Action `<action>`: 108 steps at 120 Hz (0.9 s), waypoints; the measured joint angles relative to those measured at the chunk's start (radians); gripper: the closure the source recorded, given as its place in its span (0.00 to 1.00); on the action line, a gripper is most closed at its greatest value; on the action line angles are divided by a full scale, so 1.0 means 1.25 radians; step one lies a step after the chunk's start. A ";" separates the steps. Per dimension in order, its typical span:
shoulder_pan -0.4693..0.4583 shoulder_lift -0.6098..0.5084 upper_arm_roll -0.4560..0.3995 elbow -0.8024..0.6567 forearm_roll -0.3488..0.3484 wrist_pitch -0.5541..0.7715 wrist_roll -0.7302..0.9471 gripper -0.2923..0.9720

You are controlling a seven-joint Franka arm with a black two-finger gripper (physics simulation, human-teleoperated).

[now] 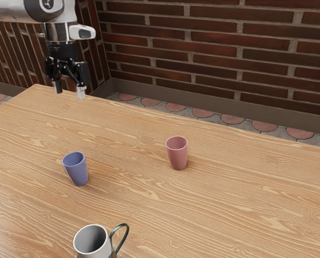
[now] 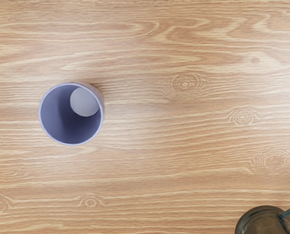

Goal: Place the left cup onto the right cup

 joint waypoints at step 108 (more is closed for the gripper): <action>0.012 0.039 0.034 -0.425 0.009 0.510 0.035 0.23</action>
